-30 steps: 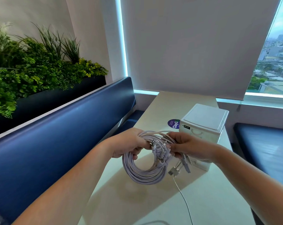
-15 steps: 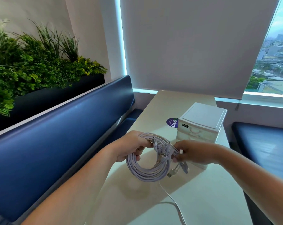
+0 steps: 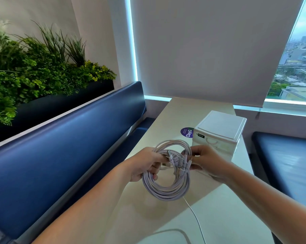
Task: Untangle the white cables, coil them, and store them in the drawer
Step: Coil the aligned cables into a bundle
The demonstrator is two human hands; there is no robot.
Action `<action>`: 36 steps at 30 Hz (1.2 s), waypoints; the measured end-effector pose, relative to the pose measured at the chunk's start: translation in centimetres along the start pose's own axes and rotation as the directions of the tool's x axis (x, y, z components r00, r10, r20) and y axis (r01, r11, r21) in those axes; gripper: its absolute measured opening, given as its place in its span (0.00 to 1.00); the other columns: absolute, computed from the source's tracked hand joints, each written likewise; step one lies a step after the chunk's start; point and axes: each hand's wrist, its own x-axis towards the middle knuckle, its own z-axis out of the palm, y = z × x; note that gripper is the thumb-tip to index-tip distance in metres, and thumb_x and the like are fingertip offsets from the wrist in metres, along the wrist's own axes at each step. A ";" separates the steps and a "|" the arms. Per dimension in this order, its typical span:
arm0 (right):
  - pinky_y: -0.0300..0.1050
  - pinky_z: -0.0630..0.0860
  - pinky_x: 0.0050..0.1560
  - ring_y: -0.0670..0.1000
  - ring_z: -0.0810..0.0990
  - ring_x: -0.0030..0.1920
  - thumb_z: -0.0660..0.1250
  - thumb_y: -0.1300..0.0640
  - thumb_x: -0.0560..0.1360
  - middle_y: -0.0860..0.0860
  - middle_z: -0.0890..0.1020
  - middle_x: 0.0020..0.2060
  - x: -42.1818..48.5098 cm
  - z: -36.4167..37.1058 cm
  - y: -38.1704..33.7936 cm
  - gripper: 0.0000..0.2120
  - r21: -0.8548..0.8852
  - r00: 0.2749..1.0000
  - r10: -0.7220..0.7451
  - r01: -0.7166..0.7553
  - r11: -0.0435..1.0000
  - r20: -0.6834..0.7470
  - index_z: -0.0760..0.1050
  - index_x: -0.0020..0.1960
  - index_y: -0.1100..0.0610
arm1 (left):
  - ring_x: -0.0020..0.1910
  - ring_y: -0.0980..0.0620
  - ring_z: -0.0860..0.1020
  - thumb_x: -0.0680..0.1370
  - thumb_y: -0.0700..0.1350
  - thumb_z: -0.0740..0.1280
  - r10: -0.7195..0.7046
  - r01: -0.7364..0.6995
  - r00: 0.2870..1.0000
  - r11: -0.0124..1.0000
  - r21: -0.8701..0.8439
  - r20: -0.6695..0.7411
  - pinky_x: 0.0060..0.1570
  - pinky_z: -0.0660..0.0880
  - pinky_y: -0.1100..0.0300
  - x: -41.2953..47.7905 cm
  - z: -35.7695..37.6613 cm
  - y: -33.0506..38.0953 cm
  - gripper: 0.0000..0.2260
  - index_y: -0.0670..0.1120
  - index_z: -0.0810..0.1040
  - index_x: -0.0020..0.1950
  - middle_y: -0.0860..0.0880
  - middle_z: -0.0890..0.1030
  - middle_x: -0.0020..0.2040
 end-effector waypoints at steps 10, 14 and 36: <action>0.41 0.81 0.35 0.52 0.83 0.35 0.65 0.74 0.70 0.61 0.82 0.42 -0.6 0.7 -0.3 0.14 0.323 0.978 0.141 -0.184 0.928 0.151 0.74 0.55 0.69 | 0.22 0.56 0.57 0.80 0.39 0.64 0.029 -0.028 0.999 0.999 -0.040 0.030 0.26 0.68 0.62 0.1 0.5 0.1 0.11 0.46 0.68 0.38 0.50 0.58 0.29; 0.42 0.81 0.40 0.53 0.84 0.41 0.73 0.69 0.64 0.61 0.83 0.46 -1.0 0.4 0.0 0.21 0.363 0.964 0.148 -0.222 0.905 0.222 0.76 0.57 0.68 | 0.22 0.56 0.58 0.80 0.38 0.64 0.028 -0.027 0.999 0.999 -0.027 0.030 0.26 0.69 0.61 0.0 0.3 0.3 0.11 0.46 0.68 0.39 0.51 0.59 0.28; 0.40 0.80 0.37 0.51 0.83 0.38 0.65 0.69 0.70 0.58 0.83 0.42 -1.7 1.2 0.0 0.11 0.344 0.959 0.133 -0.216 0.914 0.250 0.83 0.47 0.61 | 0.44 0.48 0.78 0.81 0.45 0.65 0.012 -0.016 1.000 0.976 0.215 0.019 0.51 0.73 0.53 1.1 -0.8 -0.6 0.10 0.41 0.79 0.57 0.43 0.81 0.46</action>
